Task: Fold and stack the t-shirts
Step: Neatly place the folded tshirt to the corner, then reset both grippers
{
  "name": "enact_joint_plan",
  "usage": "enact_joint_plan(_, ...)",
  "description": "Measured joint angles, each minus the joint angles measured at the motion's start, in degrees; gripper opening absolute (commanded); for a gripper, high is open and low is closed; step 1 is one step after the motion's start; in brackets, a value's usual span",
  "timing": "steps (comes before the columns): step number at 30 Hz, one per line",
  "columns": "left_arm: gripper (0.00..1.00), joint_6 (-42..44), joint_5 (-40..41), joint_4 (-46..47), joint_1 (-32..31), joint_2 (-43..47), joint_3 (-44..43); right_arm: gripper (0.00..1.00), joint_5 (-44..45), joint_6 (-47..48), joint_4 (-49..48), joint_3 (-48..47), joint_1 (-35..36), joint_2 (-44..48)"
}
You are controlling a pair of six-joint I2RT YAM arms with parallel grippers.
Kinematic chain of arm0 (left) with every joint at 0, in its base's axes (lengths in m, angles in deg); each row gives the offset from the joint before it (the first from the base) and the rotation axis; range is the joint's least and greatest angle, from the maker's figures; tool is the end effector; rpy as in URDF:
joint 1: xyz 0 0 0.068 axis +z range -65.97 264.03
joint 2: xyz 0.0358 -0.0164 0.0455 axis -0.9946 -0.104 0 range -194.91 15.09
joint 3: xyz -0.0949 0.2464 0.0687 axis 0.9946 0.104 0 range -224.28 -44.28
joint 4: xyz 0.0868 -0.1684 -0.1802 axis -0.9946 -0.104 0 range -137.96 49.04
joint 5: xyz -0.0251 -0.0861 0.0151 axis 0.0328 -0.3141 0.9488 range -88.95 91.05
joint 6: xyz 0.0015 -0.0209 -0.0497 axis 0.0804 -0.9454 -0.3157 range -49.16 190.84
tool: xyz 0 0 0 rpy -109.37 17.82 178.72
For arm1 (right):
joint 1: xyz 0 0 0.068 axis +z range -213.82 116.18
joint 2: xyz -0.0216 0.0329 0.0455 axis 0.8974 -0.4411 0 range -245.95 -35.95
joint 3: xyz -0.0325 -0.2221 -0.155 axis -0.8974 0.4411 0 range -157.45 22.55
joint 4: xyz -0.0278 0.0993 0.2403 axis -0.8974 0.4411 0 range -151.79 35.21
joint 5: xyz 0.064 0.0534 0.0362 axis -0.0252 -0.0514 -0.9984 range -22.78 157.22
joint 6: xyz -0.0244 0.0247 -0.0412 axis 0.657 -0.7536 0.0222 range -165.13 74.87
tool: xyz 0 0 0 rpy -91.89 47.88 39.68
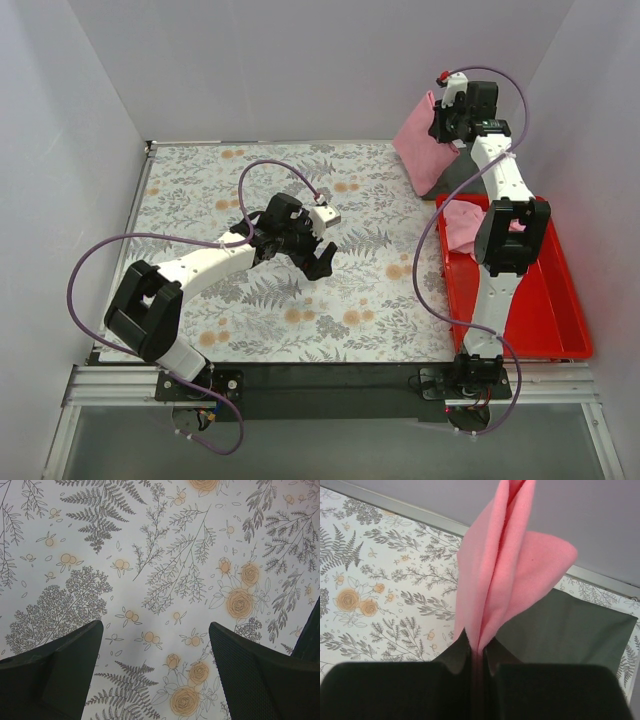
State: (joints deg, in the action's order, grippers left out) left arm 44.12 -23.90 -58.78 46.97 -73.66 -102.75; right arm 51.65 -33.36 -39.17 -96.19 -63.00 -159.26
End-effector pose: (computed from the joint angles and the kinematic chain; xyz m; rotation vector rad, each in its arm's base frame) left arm 0.2520 -0.2091 0.2267 0.4473 2.5329 -0.9998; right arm 0.5100 0.0169 0.3250 -0.3898 1.9922 0.1575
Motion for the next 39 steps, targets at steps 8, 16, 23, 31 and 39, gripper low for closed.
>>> enact_joint_plan(8, 0.87, 0.42, 0.02, -0.37, 0.00, -0.09, -0.68, 0.01, -0.96, -1.55, -0.04, 0.09, -4.90, -0.57)
enact_joint_plan(16, 0.87, 0.83, 0.02, -1.29, 0.00, -1.55, -1.73, 0.01, -1.33, -1.36, -0.04, 0.13, -8.28, -4.48)
enact_joint_plan(23, 0.87, 0.81, 0.02, -2.03, 0.00, -2.01, -2.16, 0.16, -1.22, 1.75, -0.83, 0.46, -9.22, -6.47)
enact_joint_plan(31, 0.87, -1.53, 0.02, -3.63, 0.70, -2.01, -3.50, 0.98, 3.37, 4.98, -2.95, 0.46, -10.88, -7.08)
enact_joint_plan(39, 0.87, -9.31, -3.43, -7.56, 7.89, -1.90, -9.92, 0.98, 3.30, 7.30, -2.97, 2.95, -11.23, -2.51)
